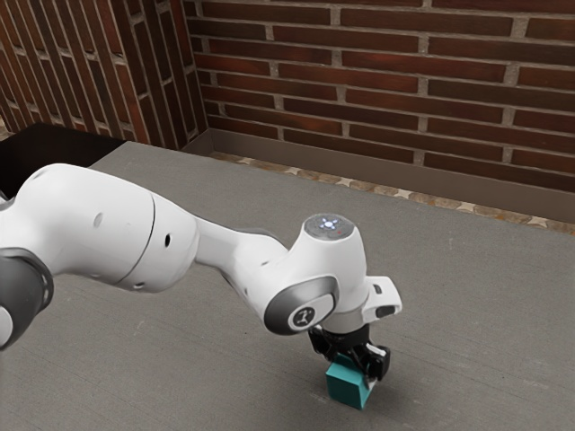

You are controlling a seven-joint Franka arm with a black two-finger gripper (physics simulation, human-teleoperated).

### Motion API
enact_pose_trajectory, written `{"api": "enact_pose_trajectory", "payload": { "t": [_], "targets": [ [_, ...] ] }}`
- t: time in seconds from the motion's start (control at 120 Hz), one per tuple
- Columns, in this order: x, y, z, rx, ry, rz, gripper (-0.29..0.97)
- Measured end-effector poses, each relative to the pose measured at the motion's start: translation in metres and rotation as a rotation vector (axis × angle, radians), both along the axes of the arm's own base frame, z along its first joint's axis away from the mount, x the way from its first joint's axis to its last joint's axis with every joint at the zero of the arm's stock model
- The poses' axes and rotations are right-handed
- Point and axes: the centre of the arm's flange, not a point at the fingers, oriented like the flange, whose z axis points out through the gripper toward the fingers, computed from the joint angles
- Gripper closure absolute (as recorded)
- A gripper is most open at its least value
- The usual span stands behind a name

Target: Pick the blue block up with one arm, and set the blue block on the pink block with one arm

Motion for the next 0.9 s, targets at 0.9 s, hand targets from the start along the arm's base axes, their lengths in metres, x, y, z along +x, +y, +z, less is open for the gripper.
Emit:
{"api": "enact_pose_trajectory", "payload": {
  "t": [0.9],
  "targets": [
    [0.097,0.275,0.104,0.031,-0.063,0.241,0.29]
  ]
}}
